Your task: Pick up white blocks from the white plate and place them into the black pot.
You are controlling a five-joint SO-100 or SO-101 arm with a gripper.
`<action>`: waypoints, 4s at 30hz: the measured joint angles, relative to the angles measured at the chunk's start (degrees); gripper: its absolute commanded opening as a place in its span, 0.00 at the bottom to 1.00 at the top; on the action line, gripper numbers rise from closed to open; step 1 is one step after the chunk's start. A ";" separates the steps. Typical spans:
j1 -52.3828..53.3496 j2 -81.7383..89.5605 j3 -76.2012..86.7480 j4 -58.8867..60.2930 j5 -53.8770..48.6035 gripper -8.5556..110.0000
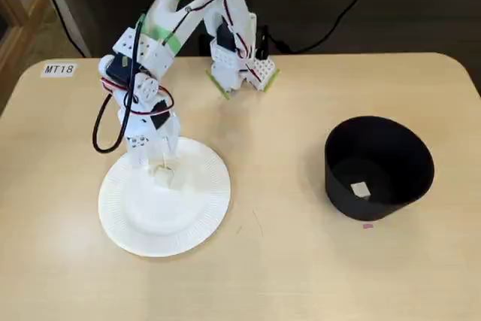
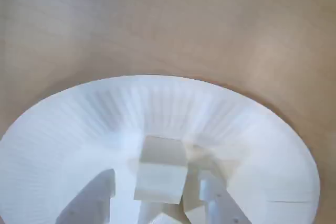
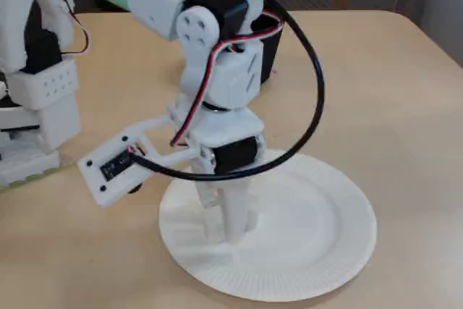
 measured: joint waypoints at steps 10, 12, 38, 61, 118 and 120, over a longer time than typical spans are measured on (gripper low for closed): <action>0.79 -0.35 4.31 -10.02 -0.18 0.05; 1.05 -0.35 4.31 -10.99 -1.32 0.05; -29.53 42.63 16.44 -51.77 -20.21 0.05; -61.44 53.53 29.97 -38.94 -38.14 0.05; -31.90 23.99 0.44 -3.34 -16.44 0.05; -27.51 24.08 0.26 -2.02 -10.90 0.05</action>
